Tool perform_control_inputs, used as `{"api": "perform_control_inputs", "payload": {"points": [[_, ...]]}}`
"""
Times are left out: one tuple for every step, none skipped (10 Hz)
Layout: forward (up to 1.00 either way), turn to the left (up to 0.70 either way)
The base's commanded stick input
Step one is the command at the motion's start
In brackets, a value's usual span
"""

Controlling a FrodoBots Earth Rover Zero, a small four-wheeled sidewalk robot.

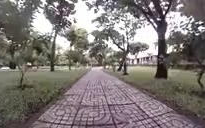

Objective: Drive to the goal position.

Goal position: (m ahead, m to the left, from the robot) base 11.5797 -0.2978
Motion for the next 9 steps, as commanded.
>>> {"api": "perform_control_inputs", "payload": {"points": [[0.50,0.00],[0.50,0.00],[0.50,0.00],[0.50,0.00],[0.50,0.00],[0.50,0.00],[0.50,0.00],[0.50,0.00],[0.50,0.00]]}}
